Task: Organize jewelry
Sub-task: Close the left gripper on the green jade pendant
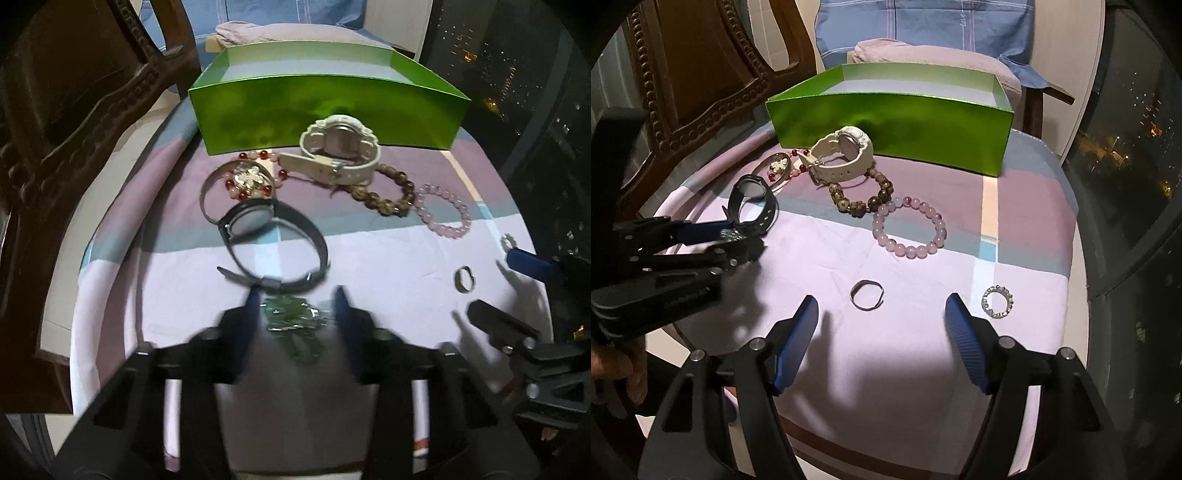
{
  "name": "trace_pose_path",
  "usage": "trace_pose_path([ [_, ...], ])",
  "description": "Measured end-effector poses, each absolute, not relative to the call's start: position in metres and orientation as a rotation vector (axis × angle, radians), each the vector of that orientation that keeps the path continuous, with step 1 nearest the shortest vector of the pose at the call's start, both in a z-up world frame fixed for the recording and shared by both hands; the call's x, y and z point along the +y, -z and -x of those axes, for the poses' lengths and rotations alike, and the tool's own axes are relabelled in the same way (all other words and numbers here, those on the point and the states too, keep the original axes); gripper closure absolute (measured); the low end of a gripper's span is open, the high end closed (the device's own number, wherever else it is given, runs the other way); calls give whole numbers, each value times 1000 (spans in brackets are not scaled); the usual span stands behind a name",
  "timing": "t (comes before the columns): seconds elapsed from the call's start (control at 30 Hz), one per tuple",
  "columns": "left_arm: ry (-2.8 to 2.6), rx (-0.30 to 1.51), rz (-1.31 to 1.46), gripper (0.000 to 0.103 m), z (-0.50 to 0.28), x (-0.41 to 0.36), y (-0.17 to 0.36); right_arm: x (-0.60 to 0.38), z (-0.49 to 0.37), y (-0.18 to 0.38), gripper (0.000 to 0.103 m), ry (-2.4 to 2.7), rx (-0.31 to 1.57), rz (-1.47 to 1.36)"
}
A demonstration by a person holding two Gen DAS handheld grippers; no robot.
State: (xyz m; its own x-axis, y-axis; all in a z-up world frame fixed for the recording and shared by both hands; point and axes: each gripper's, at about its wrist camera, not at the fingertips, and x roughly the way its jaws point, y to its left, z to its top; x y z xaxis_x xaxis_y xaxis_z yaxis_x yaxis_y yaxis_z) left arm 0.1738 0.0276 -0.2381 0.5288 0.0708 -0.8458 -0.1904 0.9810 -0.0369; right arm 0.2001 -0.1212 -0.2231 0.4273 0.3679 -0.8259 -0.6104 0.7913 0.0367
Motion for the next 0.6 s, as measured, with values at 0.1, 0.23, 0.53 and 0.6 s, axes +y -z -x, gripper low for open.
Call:
trace_pose_path([
  [0.1, -146, 1007, 131, 69, -169, 26, 237, -121, -200, 225, 32, -623, 953, 289],
  [0.23, -115, 1010, 179, 71, -162, 35, 234, -118, -200, 222, 32, -628, 943, 287],
  [0.53, -107, 1014, 142, 71, -151, 32, 237, -112, -197, 220, 32, -634, 937, 304],
  [0.6, -98, 1014, 148, 77, -150, 33, 236, -112, -198, 220, 32, -635, 939, 305],
])
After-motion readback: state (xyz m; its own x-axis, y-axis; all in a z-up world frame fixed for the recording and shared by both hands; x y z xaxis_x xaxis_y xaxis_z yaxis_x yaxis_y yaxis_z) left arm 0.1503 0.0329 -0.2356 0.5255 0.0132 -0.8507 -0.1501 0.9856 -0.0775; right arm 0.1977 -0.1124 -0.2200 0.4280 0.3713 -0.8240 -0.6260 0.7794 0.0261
